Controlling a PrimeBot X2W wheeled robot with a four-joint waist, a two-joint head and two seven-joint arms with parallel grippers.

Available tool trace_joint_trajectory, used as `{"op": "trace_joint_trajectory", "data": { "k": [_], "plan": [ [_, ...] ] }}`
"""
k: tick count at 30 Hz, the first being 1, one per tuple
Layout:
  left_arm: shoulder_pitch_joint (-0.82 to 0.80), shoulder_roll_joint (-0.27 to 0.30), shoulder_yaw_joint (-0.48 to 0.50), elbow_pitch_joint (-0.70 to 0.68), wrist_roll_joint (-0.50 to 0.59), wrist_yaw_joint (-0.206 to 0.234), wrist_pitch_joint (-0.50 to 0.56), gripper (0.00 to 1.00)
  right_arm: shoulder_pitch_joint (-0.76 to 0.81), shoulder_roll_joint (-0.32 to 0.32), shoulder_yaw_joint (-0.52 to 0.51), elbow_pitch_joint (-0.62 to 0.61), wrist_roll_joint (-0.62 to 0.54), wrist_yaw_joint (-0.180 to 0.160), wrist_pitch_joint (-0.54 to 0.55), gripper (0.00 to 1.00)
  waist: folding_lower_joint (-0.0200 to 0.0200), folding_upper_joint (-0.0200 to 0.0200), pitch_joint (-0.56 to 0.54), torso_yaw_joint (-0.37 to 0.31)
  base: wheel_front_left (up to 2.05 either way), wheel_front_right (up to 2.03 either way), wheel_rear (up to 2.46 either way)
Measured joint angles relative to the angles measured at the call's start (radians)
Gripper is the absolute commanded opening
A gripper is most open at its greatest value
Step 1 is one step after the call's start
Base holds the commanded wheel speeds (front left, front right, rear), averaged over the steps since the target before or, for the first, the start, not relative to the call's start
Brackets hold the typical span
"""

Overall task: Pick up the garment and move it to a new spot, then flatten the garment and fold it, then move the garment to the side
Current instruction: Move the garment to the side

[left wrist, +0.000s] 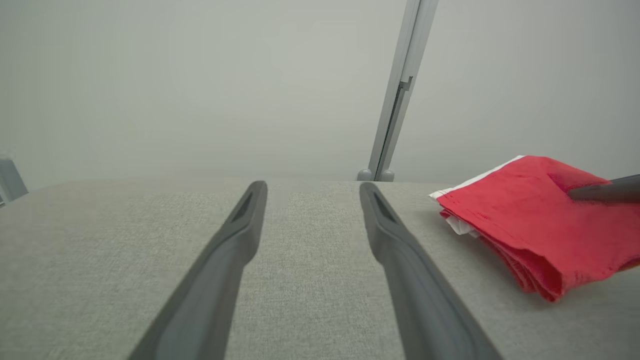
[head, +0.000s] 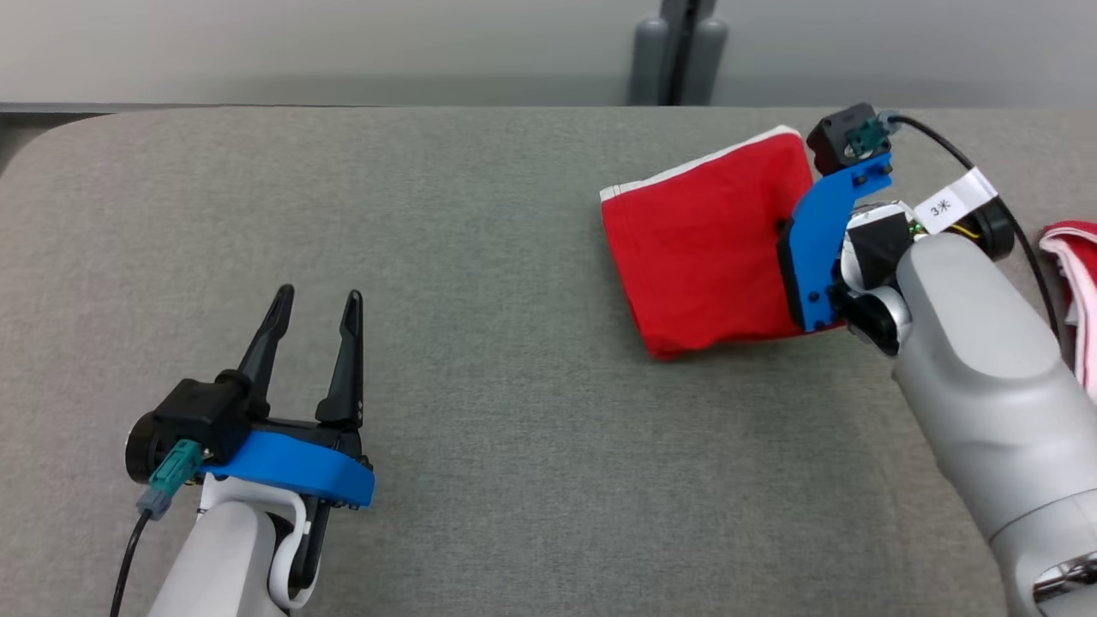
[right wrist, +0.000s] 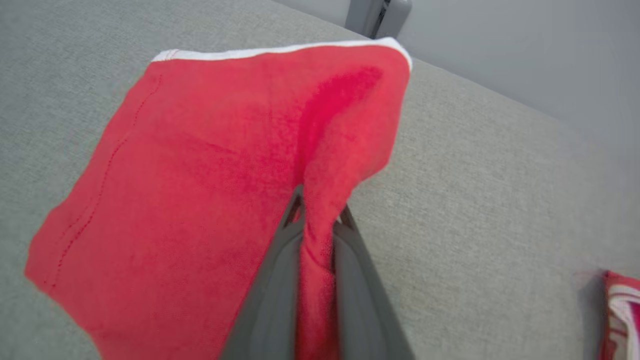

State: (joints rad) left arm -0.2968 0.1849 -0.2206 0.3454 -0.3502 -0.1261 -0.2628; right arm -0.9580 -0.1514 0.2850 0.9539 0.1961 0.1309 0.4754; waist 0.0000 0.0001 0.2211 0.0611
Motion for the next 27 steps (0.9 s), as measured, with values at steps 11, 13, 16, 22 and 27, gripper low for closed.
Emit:
{"op": "trace_joint_trajectory", "data": {
  "k": [11, 13, 16, 22, 27],
  "plan": [
    [-0.010, -0.002, -0.009, -0.040, 0.007, 0.000, 0.000, 1.00, -0.001, -0.408, 0.313, -0.354, 0.246, 0.000, 0.126, 0.00, 0.0000, 0.0000, 0.035, -0.184, 0.00, 0.00, 0.00],
    [-0.024, 0.005, -0.011, -0.047, 0.009, 0.000, 0.000, 1.00, 0.002, -0.459, 0.324, -0.388, 0.259, 0.000, 0.112, 0.00, -0.0001, 0.0000, 0.056, -0.210, 0.00, 0.00, 0.00],
    [-0.042, 0.017, -0.021, -0.051, 0.009, -0.003, 0.000, 1.00, 0.009, -0.516, 0.335, -0.410, 0.253, 0.000, 0.071, 0.00, 0.0000, 0.0000, 0.090, -0.242, 0.00, 0.00, 0.00],
    [-0.090, 0.048, -0.045, -0.062, 0.015, -0.003, 0.000, 1.00, 0.011, -0.561, 0.320, -0.376, 0.223, 0.000, -0.036, 0.00, 0.0000, 0.0000, 0.158, -0.289, 0.00, 0.00, 0.00],
    [-0.120, 0.080, -0.063, -0.071, 0.016, -0.003, 0.003, 1.00, 0.011, -0.570, 0.266, -0.298, 0.156, 0.000, -0.118, 0.00, 0.0000, 0.0000, 0.210, -0.308, 0.00, 0.00, 0.00]
  ]
}}
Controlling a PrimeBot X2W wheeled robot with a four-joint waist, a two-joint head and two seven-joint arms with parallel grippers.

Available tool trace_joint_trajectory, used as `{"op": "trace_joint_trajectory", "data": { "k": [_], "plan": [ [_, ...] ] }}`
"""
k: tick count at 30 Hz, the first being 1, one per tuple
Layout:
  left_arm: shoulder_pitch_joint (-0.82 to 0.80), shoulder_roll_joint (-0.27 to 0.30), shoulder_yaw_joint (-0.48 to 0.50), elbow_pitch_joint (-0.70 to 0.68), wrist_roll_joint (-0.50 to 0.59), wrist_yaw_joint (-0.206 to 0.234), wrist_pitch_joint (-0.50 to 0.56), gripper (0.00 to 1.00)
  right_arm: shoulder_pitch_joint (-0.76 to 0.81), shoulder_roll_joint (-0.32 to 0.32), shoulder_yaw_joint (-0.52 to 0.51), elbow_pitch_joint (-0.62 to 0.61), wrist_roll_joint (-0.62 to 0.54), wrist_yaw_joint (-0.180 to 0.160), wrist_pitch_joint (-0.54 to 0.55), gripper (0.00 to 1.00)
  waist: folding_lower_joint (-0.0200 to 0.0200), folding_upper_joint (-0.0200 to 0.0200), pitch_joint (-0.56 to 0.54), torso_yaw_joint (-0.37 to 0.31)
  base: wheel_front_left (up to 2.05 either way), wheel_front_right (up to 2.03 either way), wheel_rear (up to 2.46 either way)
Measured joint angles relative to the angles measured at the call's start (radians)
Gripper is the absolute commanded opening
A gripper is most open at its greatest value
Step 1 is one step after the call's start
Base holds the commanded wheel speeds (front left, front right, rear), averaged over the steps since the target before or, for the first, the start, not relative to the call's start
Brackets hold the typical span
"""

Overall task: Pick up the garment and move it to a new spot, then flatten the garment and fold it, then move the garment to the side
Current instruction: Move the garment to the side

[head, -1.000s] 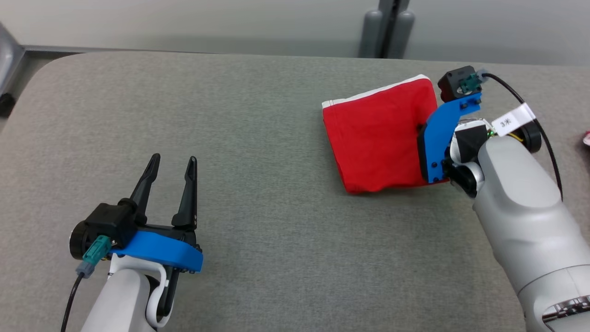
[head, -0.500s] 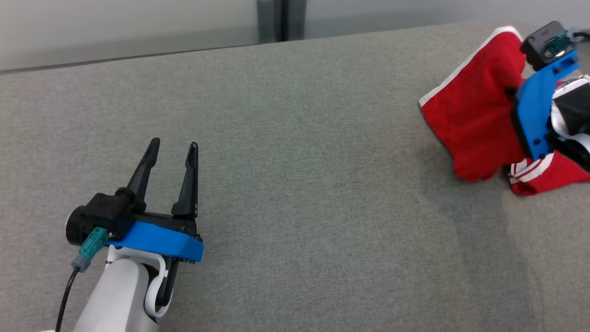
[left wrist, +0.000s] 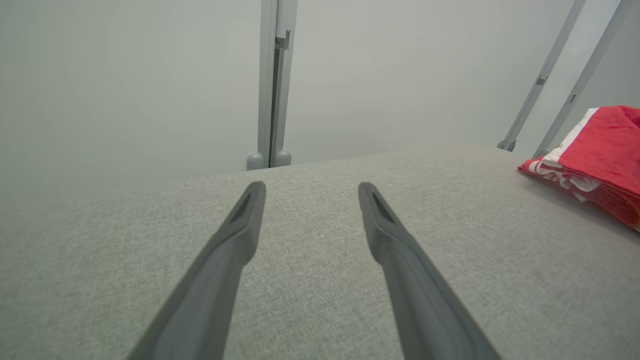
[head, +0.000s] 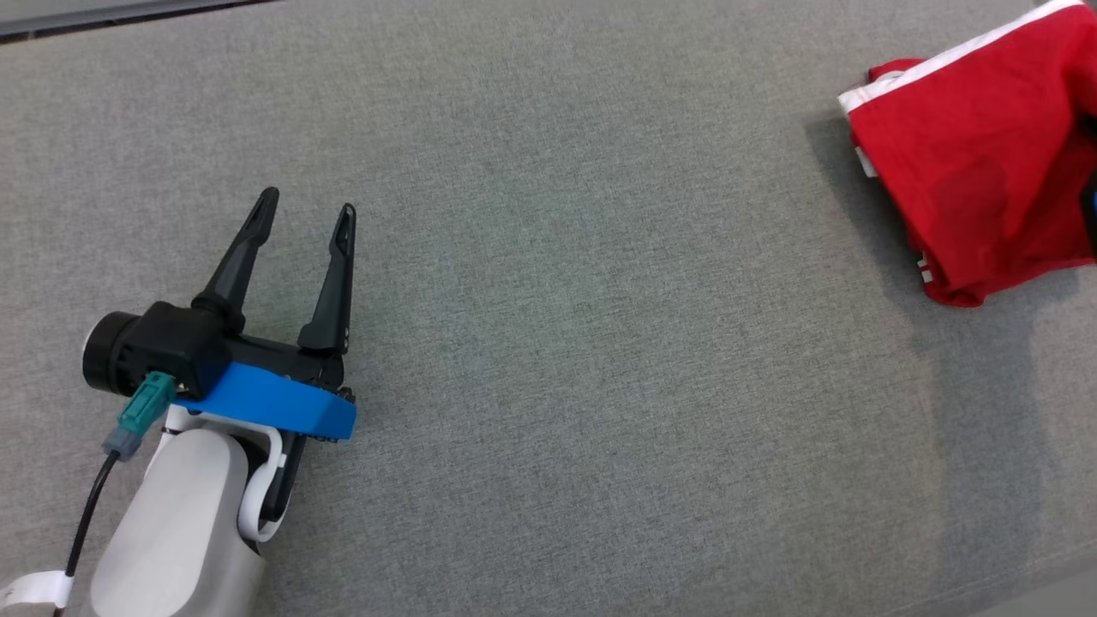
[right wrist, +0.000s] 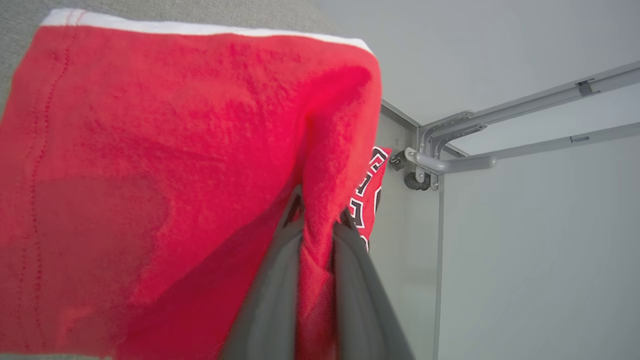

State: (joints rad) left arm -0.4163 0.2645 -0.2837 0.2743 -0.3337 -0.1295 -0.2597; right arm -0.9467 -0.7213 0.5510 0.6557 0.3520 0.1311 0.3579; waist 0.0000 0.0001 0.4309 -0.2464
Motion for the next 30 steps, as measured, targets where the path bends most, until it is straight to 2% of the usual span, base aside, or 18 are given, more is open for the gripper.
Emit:
{"op": "trace_joint_trajectory", "data": {
  "k": [4, 10, 12, 13, 18, 22, 26, 27, 30],
  "plan": [
    [-0.017, 0.027, -0.004, -0.023, 0.005, 0.000, 0.013, 1.00, 0.004, 0.016, -0.084, 0.081, -0.066, 0.000, -0.073, 0.00, 0.0001, 0.0000, 0.043, -0.009, 0.00, 0.00, 0.00],
    [-0.027, 0.069, 0.002, -0.067, 0.013, 0.002, 0.040, 1.00, -0.001, 0.081, -0.210, 0.202, -0.187, 0.000, -0.197, 0.00, 0.0001, 0.0000, 0.094, -0.027, 0.00, 0.00, 0.00],
    [-0.028, 0.076, 0.002, -0.083, 0.017, 0.006, 0.051, 1.00, -0.008, 0.110, -0.248, 0.234, -0.232, 0.001, -0.228, 0.79, 0.0001, 0.0000, 0.100, -0.036, 0.00, 0.00, 0.00],
    [-0.028, 0.077, 0.001, -0.088, 0.017, 0.006, 0.056, 1.00, -0.011, 0.122, -0.267, 0.248, -0.256, 0.001, -0.239, 1.00, 0.0001, 0.0000, 0.102, -0.039, 0.00, 0.00, 0.00],
    [-0.031, 0.079, -0.009, -0.101, 0.016, 0.007, 0.066, 1.00, -0.020, 0.174, -0.372, 0.280, -0.367, 0.000, -0.353, 1.00, 0.0001, 0.0000, 0.096, -0.047, 0.00, 0.00, 0.00],
    [-0.028, 0.072, -0.016, -0.094, 0.009, 0.009, 0.061, 1.00, -0.025, 0.212, -0.452, 0.308, -0.444, 0.000, -0.377, 1.00, 0.0001, 0.0000, 0.064, -0.037, 0.00, 0.00, 0.00],
    [-0.012, 0.051, -0.016, -0.070, 0.000, 0.018, 0.037, 1.00, 0.005, 0.262, -0.534, 0.313, -0.456, 0.000, -0.425, 1.00, 0.0000, 0.0000, 0.003, -0.007, 0.00, 0.00, 0.00],
    [-0.005, 0.036, -0.013, -0.053, -0.007, 0.024, 0.026, 1.00, 0.033, 0.289, -0.573, 0.299, -0.442, 0.000, -0.475, 1.00, 0.0000, 0.0000, -0.035, 0.014, 0.00, 0.00, 0.00],
    [0.025, 0.010, -0.010, -0.024, -0.019, 0.031, 0.012, 1.00, 0.092, 0.324, -0.603, 0.271, -0.414, 0.000, -0.543, 1.00, -0.0002, 0.0000, -0.101, 0.052, 0.00, 0.00, 0.00]
  ]
}}
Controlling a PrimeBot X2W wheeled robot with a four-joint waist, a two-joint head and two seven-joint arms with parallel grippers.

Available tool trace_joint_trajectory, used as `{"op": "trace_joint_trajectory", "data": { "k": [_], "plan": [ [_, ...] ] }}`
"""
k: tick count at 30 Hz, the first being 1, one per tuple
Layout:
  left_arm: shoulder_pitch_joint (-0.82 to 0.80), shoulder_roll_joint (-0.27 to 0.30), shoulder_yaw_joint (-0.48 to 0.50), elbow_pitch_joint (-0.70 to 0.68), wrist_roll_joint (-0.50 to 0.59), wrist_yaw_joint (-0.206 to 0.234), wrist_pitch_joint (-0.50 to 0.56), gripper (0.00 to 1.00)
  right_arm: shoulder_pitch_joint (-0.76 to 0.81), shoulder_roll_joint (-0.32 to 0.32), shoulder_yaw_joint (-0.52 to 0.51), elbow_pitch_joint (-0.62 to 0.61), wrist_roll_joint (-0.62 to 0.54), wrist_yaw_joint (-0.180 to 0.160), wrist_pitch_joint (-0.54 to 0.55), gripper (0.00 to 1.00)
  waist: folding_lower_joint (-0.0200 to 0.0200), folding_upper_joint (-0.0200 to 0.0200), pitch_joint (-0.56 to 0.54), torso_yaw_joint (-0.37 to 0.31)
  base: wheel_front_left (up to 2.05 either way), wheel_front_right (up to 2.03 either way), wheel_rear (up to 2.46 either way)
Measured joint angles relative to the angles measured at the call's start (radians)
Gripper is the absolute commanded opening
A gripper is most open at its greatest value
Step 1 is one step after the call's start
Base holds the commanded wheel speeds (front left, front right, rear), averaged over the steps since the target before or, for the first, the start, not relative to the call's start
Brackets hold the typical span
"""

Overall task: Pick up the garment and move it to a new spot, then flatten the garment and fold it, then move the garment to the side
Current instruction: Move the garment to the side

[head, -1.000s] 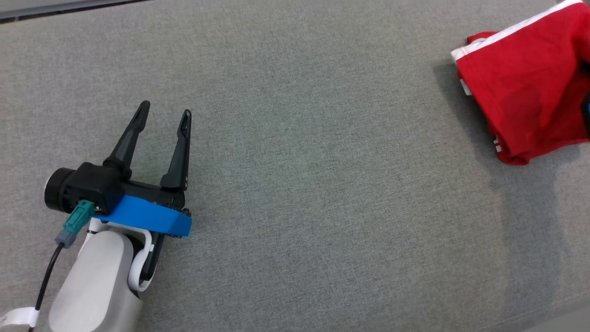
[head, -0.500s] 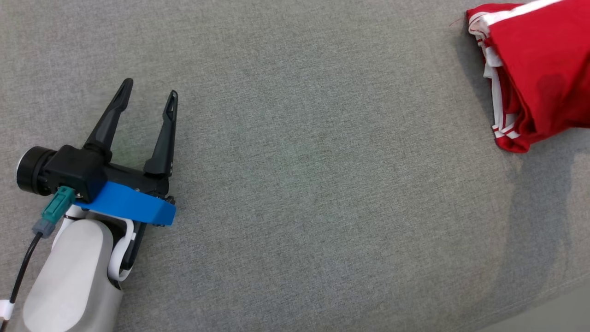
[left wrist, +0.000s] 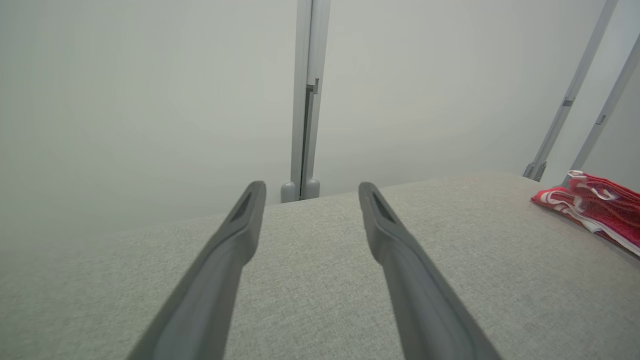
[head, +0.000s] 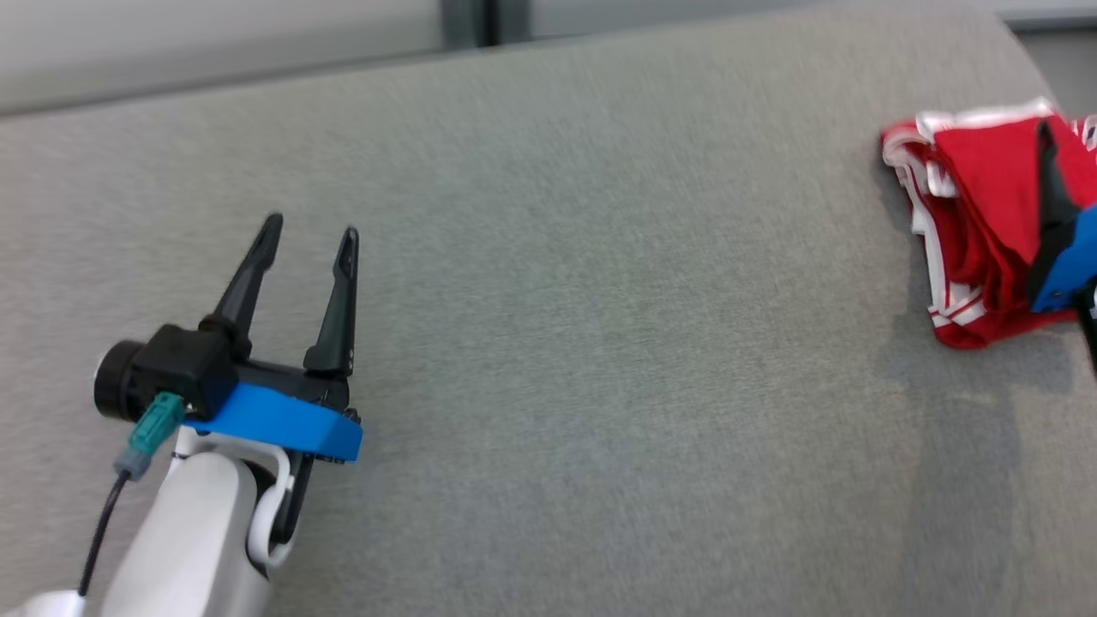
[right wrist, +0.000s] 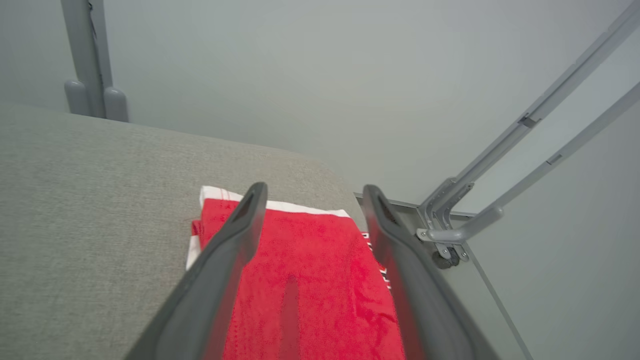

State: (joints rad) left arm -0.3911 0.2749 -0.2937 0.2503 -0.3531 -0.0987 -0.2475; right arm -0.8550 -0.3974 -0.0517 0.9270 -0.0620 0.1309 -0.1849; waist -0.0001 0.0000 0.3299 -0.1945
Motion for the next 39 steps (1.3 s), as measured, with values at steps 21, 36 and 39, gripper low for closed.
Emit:
{"op": "trace_joint_trajectory", "data": {
  "k": [21, 36, 39],
  "plan": [
    [0.239, -0.088, 0.125, 0.081, -0.023, 0.033, -0.014, 1.00, 0.614, 0.216, -0.003, -0.601, 0.169, 0.000, 0.036, 1.00, -0.0001, 0.0000, -0.279, 0.173, 0.00, 0.00, 0.00],
    [0.329, -0.128, 0.188, 0.077, 0.022, 0.000, -0.014, 1.00, 0.808, 0.328, -0.063, -0.760, 0.132, 0.000, 0.061, 1.00, 0.0001, 0.0000, -0.312, 0.170, 0.00, 0.00, 0.00],
    [0.329, -0.131, 0.193, 0.083, 0.029, -0.005, -0.014, 1.00, 0.813, 0.331, -0.062, -0.760, 0.131, 0.000, 0.067, 1.00, 0.0001, 0.0000, -0.312, 0.167, 0.00, 0.00, 0.00]
  ]
}}
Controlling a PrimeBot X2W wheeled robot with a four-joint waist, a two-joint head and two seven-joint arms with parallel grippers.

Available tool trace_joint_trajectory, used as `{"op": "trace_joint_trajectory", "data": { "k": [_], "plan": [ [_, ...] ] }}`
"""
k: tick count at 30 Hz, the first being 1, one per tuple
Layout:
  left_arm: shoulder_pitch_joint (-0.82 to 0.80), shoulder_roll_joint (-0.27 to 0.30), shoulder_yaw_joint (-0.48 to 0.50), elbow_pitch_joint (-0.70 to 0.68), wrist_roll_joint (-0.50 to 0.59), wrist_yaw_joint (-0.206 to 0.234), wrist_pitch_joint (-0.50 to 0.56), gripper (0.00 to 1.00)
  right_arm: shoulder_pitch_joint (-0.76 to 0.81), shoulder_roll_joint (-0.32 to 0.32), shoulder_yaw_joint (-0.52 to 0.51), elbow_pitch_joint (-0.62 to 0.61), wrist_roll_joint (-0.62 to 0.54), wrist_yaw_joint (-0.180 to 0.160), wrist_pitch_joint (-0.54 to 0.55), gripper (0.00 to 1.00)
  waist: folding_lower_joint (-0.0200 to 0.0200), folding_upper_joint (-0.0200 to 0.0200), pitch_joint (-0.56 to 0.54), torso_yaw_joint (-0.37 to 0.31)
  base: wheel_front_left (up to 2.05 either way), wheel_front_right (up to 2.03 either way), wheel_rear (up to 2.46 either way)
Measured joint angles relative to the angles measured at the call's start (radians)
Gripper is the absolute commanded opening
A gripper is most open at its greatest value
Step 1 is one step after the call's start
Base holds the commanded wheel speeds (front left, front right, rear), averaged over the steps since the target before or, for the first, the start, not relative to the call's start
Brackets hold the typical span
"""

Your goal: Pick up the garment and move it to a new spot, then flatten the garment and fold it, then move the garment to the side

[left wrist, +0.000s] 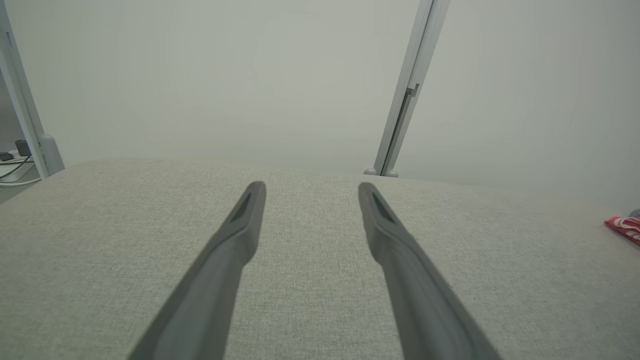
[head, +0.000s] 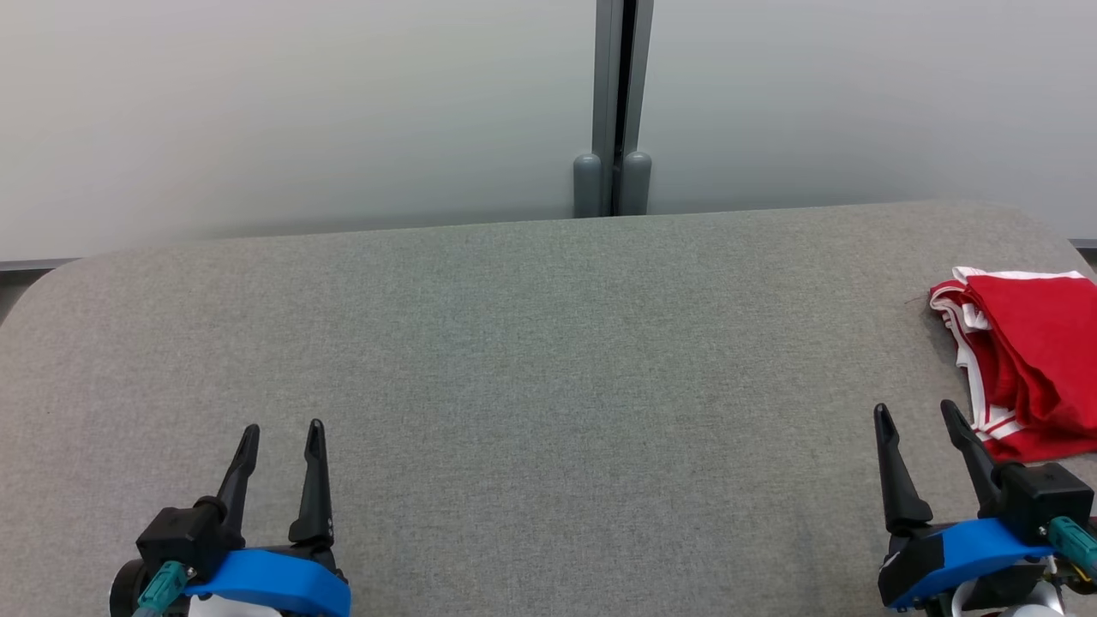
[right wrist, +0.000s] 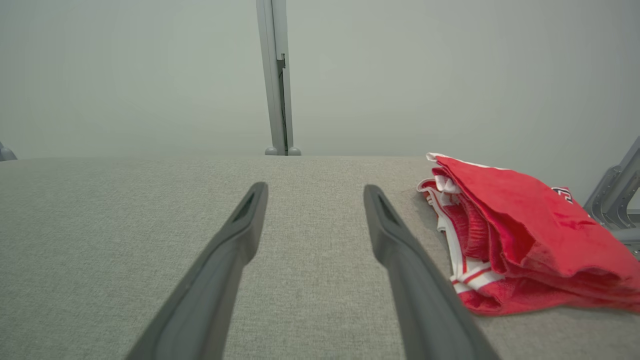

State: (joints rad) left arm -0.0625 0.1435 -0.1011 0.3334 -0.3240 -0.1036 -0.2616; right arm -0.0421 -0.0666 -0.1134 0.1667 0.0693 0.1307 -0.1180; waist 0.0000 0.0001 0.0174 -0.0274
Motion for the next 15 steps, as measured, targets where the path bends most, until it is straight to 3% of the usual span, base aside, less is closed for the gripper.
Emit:
{"op": "trace_joint_trajectory", "data": {
  "k": [15],
  "plan": [
    [0.008, -0.017, 0.019, 0.031, 0.010, -0.017, 0.000, 1.00, 0.020, 0.010, 0.016, 0.009, 0.004, 0.000, -0.001, 1.00, 0.0000, 0.0000, -0.021, -0.011, 0.00, 0.00, 0.00]
  ]
}}
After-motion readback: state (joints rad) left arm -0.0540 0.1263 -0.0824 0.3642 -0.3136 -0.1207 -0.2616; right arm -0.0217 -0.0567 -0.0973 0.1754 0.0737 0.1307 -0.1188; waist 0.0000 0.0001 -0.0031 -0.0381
